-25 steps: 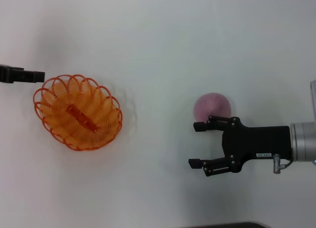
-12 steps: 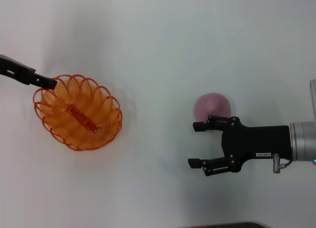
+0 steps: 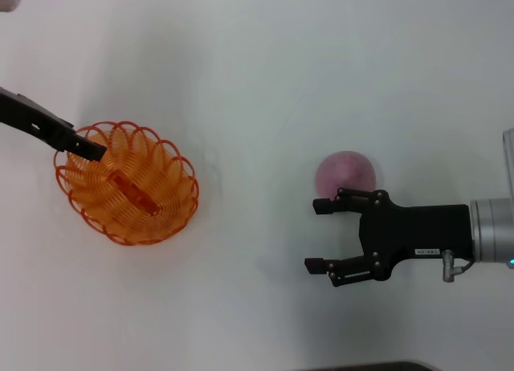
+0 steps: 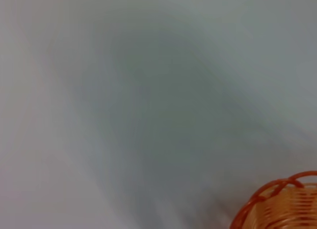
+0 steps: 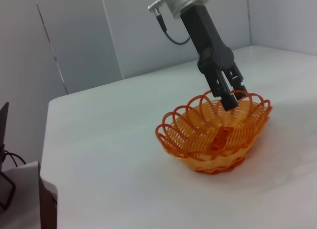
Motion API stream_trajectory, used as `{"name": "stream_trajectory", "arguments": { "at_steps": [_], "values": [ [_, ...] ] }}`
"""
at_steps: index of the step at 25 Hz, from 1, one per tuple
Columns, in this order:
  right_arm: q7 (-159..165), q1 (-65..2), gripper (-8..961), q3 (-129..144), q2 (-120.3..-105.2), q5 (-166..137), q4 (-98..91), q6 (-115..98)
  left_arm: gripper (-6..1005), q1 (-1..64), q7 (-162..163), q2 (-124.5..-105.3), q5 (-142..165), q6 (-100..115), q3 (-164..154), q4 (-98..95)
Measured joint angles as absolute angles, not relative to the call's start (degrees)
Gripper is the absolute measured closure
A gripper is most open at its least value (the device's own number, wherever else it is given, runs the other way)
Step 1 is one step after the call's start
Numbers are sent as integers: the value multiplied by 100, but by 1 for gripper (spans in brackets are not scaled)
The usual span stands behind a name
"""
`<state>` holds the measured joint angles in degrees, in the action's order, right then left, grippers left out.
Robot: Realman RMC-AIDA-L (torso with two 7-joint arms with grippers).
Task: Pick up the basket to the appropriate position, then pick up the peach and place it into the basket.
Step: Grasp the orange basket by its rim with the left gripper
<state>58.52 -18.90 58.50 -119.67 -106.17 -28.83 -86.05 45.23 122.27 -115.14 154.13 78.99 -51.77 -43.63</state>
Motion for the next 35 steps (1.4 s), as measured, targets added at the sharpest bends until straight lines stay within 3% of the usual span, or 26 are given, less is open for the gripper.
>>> {"name": "stream_trajectory", "arguments": {
  "at_steps": [7,19,31,35],
  "values": [
    [5853,-1897,9,5862,-11970,-10617,-2883,-8575,232,4571,12233,-11699,15778,7738,-5206,-4342],
    [5854,-1899,10,5871,-11971,-10617,-2883,-8569,315,4600,12345,-11716,15786,7720,-5247,-4364],
    [5853,-1900,10,5899,-11977,-10617,-2883,-8569,521,4634,12425,-11728,15905,7700,-5255,-4351],
    [5853,-1906,10,5898,-11980,-10617,-2883,-8569,759,4641,12427,-11728,15909,7705,-5227,-4350]
  ]
}}
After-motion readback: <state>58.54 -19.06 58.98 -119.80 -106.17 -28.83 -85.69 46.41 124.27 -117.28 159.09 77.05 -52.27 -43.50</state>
